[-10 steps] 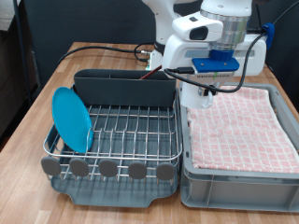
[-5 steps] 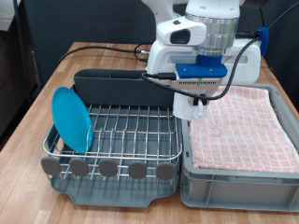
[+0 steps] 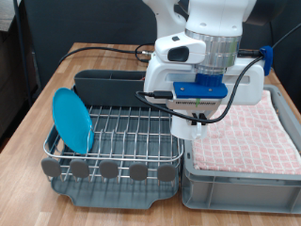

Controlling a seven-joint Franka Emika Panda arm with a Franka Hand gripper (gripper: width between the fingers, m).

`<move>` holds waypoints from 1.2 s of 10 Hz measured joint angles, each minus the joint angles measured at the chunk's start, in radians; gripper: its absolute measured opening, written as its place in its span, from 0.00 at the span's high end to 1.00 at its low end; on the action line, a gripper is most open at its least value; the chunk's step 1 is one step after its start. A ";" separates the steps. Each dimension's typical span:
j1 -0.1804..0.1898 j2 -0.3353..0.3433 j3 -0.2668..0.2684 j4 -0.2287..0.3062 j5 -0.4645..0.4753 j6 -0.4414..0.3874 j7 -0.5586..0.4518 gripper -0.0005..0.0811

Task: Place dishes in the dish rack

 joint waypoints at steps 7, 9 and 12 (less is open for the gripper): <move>-0.034 0.089 0.001 0.047 0.026 0.068 0.005 0.91; -0.053 0.111 0.006 0.065 0.040 0.076 -0.005 0.91; -0.081 0.141 0.022 0.087 0.063 0.090 -0.027 0.91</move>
